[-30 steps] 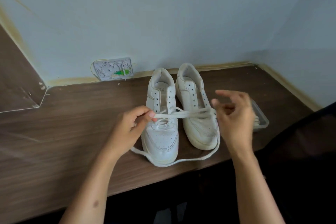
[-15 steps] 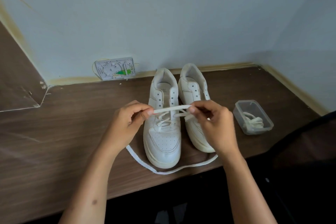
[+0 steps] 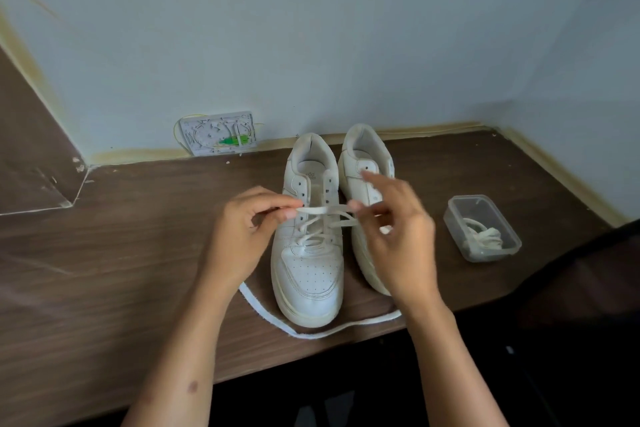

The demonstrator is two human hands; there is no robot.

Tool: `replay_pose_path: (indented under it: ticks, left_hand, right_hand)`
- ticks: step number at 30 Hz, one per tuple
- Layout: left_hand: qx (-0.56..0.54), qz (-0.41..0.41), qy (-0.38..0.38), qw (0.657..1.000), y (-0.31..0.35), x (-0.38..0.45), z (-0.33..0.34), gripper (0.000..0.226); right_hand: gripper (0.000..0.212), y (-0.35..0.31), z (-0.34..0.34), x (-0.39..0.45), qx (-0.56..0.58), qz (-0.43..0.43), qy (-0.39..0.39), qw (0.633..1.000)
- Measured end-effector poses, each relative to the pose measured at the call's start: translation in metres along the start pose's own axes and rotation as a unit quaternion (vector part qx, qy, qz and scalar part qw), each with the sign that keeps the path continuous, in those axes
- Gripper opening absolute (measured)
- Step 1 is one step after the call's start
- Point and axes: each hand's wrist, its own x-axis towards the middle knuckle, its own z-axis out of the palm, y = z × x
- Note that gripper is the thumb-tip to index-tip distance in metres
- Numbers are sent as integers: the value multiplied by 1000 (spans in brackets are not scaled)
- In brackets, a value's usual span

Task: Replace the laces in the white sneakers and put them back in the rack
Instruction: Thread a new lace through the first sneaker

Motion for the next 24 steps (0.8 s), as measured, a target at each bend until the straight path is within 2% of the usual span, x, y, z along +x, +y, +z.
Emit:
replay_pose_path:
  ticks: [2,4,6,9,12,16,24]
  left_hand:
    - [-12,10,1,1000,6,-1,10,25]
    - [-26,24,1,999,9,-1,18,29]
    - [-11,48,-7,999,6,1,20,32]
    - [115,74,-44,990,-9,4,17,49]
    - [208,29,-127,969,-19,1,10,64]
    - [179,-11,-187,966,-21,0,6,66]
    - [162,-20,-153,975,-8,-1,12,44]
  right_hand:
    - [33,-5,11,-4,43,2,-89,995]
    - [26,-5,18,-6,63,1,-113,992]
    - [17,-2,17,-6,63,-2,-93,994]
    - [12,4,9,-1,24,-1,-50,998]
    - [9,11,3,1,-12,5,-36,999]
    - [9,13,3,0,-24,-2,-33,999]
    - [10,9,19,-5,-64,-50,-18,997]
